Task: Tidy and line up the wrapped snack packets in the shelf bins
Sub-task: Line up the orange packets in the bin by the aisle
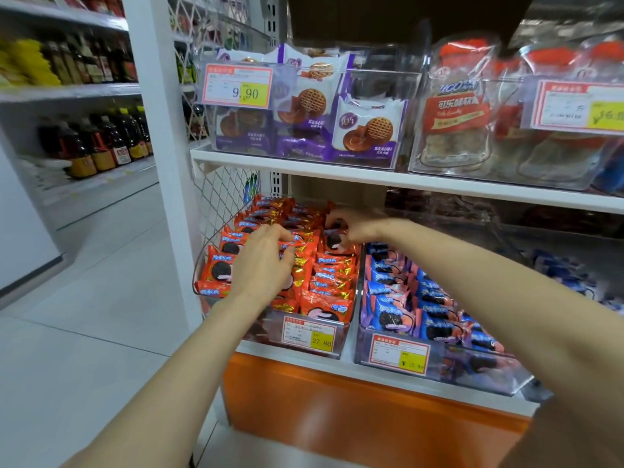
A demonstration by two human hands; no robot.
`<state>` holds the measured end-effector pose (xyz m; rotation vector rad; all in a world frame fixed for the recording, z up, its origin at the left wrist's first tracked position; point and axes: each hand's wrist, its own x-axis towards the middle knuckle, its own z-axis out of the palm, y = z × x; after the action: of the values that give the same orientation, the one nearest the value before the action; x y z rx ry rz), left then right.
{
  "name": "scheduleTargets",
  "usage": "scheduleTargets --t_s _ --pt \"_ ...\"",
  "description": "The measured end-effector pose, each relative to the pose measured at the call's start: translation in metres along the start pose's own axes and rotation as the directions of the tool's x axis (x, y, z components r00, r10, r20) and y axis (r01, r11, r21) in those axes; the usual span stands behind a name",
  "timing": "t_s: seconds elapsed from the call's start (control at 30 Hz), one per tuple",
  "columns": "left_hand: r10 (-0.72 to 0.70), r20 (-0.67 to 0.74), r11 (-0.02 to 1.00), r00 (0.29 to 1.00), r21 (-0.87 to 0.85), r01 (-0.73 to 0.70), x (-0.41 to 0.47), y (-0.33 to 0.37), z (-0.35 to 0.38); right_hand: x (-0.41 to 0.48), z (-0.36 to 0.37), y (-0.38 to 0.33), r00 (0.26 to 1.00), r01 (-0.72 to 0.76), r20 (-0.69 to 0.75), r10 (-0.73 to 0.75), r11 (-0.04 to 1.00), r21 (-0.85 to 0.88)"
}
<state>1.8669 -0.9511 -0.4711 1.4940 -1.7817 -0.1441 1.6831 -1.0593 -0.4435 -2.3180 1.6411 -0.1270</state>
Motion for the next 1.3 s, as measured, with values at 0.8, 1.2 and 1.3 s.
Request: scheduleTargets --t_s 0.8,1.2,1.3 --pt "-0.12 0.184 0.989 0.976 0.109 0.101 -0.011 -0.004 -0.007 0.013 0.017 0.001 0.943 -0.13 -0.33 0.048 0.964 -0.231" --pt "0.044 0.127 0.96 0.991 0.269 -0.077 -0.021 0.008 0.0 -0.091 0.004 0.009 0.937 0.05 -0.341 -0.078 0.995 -0.091" --pt "0.129 0.107 0.972 0.986 0.183 -0.148 -0.032 0.022 -0.002 -0.133 0.026 0.013 0.91 0.054 -0.411 -0.058 0.998 -0.02"
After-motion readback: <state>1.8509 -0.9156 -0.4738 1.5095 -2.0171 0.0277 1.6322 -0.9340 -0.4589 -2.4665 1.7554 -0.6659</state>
